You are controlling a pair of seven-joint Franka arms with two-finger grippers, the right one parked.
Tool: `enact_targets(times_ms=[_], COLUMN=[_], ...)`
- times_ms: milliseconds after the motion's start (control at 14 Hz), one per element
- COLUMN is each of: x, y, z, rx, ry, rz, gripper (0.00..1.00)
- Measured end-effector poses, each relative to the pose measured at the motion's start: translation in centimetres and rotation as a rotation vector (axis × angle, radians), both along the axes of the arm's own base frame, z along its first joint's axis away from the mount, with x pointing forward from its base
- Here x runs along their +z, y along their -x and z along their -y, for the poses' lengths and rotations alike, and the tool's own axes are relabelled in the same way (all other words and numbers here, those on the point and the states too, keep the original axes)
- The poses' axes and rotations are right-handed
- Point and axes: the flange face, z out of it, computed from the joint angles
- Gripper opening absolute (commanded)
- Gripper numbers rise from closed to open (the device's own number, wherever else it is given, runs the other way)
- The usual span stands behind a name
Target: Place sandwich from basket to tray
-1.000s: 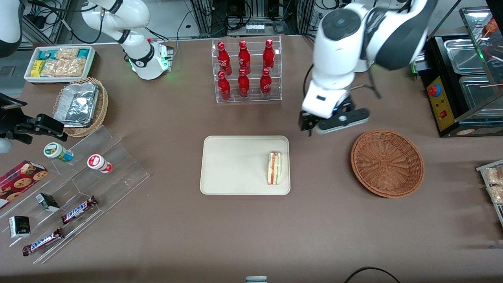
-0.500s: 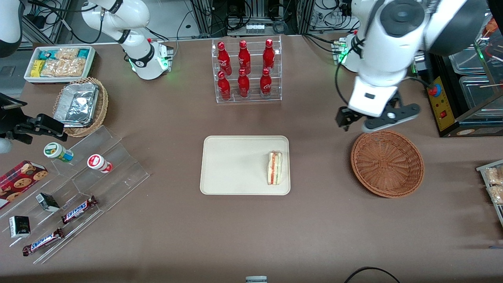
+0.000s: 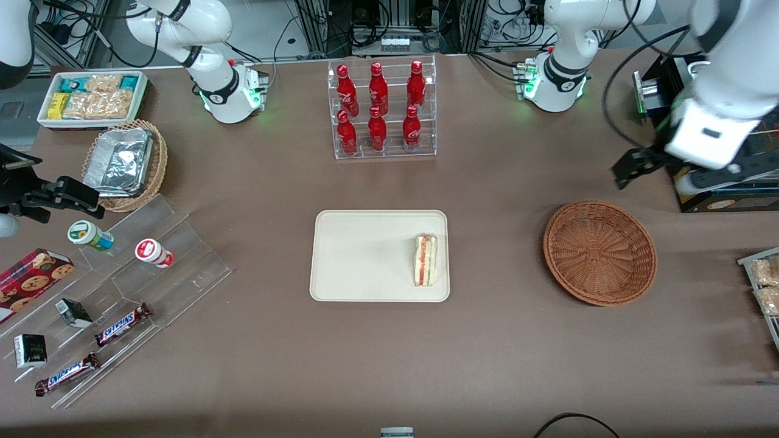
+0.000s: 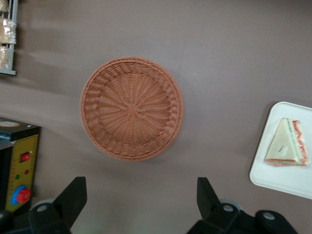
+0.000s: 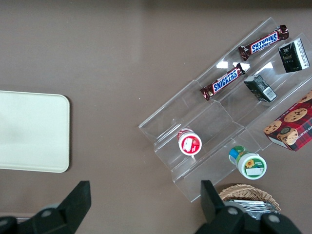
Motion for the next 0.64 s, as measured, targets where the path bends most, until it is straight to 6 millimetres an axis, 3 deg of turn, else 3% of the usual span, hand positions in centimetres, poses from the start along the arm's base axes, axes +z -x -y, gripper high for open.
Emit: enact_targets(times_ms=[143,643], x=[0.3,0.5], y=[0.7,1.4], z=[-1.8,-3.1], rx=[0.001,-0.045], ry=[0.013,0.021], rz=[-0.008,-0.021], gripper=[1.0,1.0])
